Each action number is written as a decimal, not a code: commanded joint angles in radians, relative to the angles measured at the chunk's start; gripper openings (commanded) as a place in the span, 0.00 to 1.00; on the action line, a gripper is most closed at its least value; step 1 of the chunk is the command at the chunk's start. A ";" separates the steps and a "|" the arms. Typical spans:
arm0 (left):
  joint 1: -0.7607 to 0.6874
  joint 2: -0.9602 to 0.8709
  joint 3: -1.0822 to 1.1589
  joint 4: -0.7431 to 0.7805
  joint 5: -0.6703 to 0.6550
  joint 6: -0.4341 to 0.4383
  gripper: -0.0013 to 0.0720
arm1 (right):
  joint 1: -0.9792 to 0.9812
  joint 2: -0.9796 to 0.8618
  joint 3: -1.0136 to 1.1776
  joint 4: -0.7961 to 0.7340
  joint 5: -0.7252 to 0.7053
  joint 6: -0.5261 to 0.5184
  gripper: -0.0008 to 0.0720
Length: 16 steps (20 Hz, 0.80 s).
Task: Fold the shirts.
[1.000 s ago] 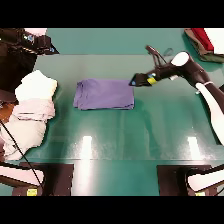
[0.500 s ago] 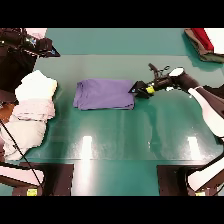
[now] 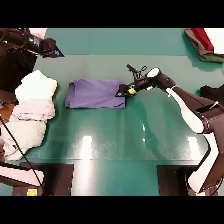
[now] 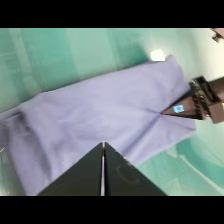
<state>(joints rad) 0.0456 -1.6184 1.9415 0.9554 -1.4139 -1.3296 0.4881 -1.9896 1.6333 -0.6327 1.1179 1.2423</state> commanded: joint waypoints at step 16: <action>-0.406 0.001 0.000 -0.005 0.191 0.001 0.05 | -0.933 0.475 0.014 -0.233 0.120 0.075 0.03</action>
<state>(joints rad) -0.3202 -1.6184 1.9415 0.9497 -1.2896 -1.3273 -0.2806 -1.5391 1.6474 -0.8352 1.2266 1.2972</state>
